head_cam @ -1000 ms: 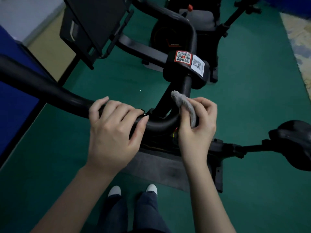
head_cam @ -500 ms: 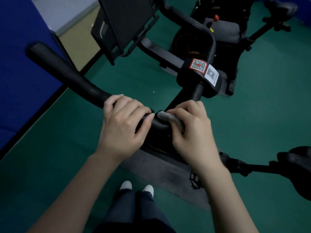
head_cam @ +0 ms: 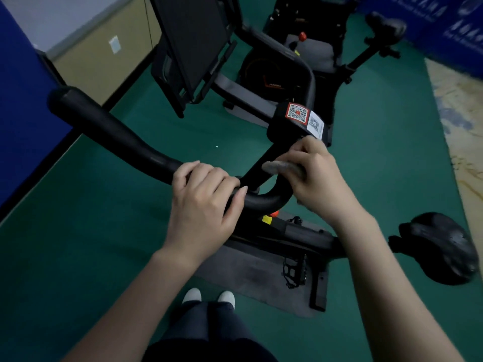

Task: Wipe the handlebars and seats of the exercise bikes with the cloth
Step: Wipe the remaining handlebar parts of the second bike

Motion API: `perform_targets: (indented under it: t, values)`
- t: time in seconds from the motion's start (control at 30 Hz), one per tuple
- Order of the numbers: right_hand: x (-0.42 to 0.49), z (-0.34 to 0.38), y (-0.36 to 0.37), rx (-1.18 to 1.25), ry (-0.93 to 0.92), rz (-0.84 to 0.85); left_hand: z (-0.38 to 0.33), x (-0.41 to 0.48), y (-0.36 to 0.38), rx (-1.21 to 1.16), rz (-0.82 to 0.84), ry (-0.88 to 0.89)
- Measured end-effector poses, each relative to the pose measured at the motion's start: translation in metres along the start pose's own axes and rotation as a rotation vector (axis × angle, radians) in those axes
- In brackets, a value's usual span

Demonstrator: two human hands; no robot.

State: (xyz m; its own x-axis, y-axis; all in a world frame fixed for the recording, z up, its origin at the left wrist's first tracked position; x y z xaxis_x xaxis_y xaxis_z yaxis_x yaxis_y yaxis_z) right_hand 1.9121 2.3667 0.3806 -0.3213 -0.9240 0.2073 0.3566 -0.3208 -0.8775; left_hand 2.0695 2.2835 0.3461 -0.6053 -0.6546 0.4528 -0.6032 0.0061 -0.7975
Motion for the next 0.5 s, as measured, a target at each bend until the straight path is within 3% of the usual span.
perform_targets:
  t: [0.13, 0.23, 0.4, 0.5]
  values:
    - [-0.03, -0.007, 0.016, 0.106, 0.055, -0.339, 0.001, 0.0, 0.0, 0.01, -0.009, 0.008]
    - [-0.028, -0.021, 0.022, 0.215, 0.159, -0.503, 0.0, 0.0, 0.0, 0.017, -0.032, 0.011]
    - [-0.009, -0.04, 0.021, 0.393, 0.301, -0.665, -0.002, 0.0, 0.001, 0.044, -0.049, -0.023]
    - [-0.023, -0.035, 0.029, 0.427, 0.269, -0.69, -0.007, 0.0, 0.001, 0.062, -0.049, -0.068]
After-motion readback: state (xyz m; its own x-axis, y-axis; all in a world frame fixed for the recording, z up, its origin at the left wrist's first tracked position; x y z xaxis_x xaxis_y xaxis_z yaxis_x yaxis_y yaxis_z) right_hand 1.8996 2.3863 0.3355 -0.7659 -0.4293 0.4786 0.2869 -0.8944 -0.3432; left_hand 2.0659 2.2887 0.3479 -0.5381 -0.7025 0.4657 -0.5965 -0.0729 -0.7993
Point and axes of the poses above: each hand's wrist, its own x-axis towards the middle knuckle, its own y-axis out of the palm, z = x × y, the point moved 4 cm from there along x, towards the middle knuckle, and after that the axes turned 11 degrees about -y, right-handed, at the moved point
